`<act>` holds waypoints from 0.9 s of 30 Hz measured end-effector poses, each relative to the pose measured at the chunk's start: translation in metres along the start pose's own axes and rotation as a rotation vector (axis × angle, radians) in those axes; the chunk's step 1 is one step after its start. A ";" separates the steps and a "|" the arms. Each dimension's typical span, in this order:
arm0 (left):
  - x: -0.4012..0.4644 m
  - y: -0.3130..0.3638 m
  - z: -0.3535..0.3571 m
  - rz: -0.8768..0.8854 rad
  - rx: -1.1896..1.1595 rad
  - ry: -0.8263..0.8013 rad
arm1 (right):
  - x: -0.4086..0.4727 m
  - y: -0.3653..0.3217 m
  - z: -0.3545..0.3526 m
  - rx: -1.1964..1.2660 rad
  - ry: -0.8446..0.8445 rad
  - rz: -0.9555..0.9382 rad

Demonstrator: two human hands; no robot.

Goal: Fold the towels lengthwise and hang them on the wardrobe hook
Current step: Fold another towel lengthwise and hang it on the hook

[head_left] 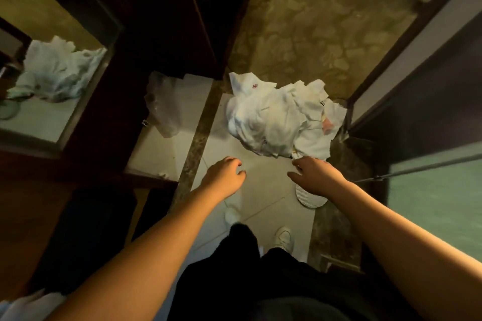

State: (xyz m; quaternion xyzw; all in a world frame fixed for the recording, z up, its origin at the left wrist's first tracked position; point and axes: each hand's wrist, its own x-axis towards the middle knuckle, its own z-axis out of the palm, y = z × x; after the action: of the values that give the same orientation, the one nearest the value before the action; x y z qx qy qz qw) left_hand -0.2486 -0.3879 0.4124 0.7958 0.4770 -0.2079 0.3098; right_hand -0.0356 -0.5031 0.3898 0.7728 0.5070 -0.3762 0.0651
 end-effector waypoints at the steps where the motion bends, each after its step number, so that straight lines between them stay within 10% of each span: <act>1: 0.016 0.001 -0.002 0.006 0.002 -0.022 | 0.013 0.005 -0.002 0.020 -0.004 0.011; 27: 0.524 0.010 -0.009 0.205 0.330 -0.274 | 0.441 0.142 0.019 0.534 -0.125 0.459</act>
State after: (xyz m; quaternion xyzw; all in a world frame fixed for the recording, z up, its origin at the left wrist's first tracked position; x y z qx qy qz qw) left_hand 0.0008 -0.0550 0.0936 0.8443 0.3067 -0.3565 0.2567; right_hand 0.1630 -0.2558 0.0509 0.8318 0.1989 -0.5175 -0.0252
